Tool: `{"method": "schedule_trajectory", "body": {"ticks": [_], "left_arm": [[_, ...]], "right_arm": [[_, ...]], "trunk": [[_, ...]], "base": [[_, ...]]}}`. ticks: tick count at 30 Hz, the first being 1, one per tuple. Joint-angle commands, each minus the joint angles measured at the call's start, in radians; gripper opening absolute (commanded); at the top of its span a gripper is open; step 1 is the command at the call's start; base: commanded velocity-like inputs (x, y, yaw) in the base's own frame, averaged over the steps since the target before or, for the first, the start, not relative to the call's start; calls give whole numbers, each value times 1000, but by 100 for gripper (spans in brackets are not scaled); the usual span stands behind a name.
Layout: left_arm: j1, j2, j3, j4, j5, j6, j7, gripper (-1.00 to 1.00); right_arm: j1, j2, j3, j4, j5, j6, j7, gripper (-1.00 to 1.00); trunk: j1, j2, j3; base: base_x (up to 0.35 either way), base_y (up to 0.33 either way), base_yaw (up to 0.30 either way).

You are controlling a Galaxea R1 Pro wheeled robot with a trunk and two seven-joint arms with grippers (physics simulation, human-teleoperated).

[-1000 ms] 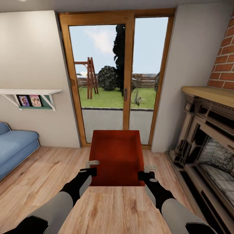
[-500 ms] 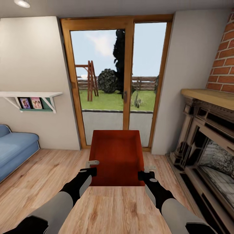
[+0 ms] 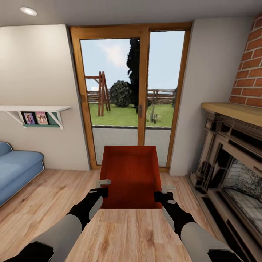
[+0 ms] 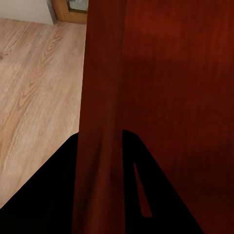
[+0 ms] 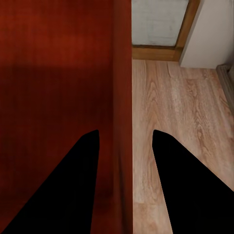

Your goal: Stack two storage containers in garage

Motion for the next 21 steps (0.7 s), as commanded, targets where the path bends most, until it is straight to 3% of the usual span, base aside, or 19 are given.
{"method": "schedule_trajectory", "body": {"ticks": [1, 21], "left_arm": [[0, 1, 3, 1, 2, 9, 15, -100], [-1, 1, 3, 1, 2, 9, 15, -100]], "right_arm": [[0, 0, -13, -5, 25, -3, -6, -100], [0, 0, -13, -6, 21, 10, -4, -100]], "trunk": [[0, -1, 1], [0, -1, 13]], "base": [[0, 0, 0], [0, 0, 0]]}}
